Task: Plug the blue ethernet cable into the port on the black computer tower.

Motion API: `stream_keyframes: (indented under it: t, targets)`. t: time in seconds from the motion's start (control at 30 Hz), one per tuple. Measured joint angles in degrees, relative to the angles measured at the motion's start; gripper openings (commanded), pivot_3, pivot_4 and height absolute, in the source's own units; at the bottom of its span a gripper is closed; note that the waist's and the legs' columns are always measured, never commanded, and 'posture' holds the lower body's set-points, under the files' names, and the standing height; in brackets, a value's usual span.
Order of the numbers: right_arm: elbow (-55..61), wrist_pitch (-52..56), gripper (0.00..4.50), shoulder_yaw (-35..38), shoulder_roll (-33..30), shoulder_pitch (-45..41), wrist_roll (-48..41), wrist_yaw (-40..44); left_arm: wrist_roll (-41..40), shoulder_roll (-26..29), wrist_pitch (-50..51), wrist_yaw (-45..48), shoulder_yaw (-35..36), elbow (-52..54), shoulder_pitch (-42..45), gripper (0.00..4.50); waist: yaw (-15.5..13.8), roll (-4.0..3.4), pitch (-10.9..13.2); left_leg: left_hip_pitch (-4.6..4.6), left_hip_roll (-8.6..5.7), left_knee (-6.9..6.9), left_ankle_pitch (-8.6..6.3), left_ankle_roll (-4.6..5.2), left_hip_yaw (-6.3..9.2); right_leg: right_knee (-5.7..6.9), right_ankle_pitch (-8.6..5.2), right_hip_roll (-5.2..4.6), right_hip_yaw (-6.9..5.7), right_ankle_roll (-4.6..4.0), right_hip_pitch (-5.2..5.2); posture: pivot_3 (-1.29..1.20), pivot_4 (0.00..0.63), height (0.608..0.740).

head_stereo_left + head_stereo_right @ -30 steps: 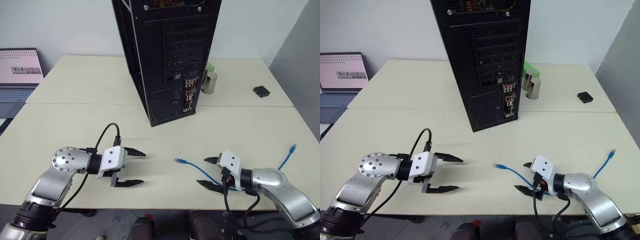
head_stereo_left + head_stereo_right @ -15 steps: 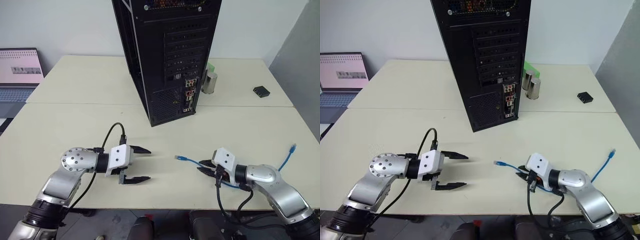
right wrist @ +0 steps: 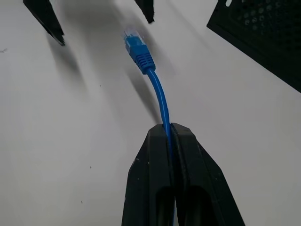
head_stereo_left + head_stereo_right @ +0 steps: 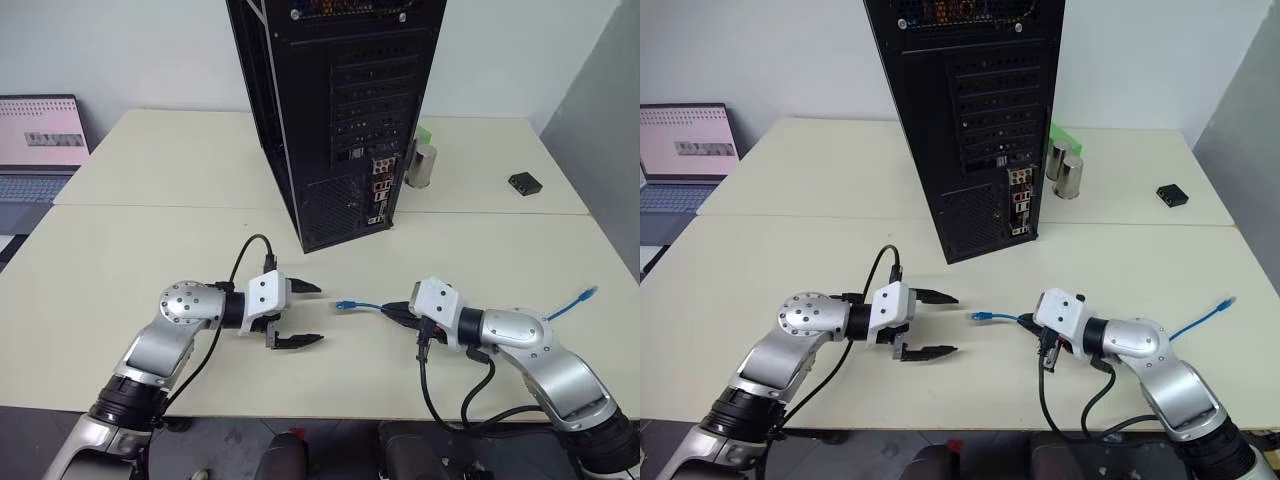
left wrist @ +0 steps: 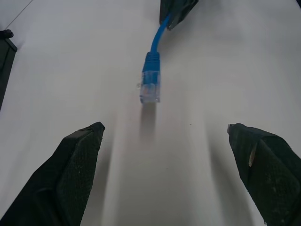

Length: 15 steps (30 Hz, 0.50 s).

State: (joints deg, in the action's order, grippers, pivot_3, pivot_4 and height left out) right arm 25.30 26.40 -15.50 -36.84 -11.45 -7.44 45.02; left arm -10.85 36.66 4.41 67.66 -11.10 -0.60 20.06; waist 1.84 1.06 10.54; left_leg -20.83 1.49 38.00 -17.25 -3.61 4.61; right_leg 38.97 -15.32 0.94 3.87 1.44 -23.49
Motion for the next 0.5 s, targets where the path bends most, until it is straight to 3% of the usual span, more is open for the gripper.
stream_keyframes:
  t: [0.1,0.2,0.5]
  targets:
    - [0.5,0.3,0.03,-0.7,0.1,-0.9,0.0,0.0,0.0,-1.6,1.4,-0.8,-0.4,-1.2,1.3,4.5,0.0,0.0,0.0,0.01,0.01,0.0,0.0,0.0,0.01,0.01,0.0,0.0,0.0,0.0,0.0,0.0,0.15,0.74]
    - [0.6,0.5,0.0,-1.3,0.1,-1.5,0.4,0.0,-0.1,-2.4,2.6,-0.7,-0.8,-2.2,2.1,4.04,0.0,0.0,0.0,0.01,0.01,0.0,0.0,0.0,0.02,0.01,0.0,0.01,-0.02,0.0,0.0,0.0,0.15,0.74]
    - [1.0,0.5,0.0,-1.6,0.3,-2.4,1.7,0.0,-0.4,-3.0,4.3,0.3,-0.8,-2.4,3.3,2.19,0.0,0.0,0.0,0.01,0.01,0.0,0.0,0.0,0.03,0.02,0.0,0.01,-0.03,0.0,0.0,0.0,0.15,0.74]
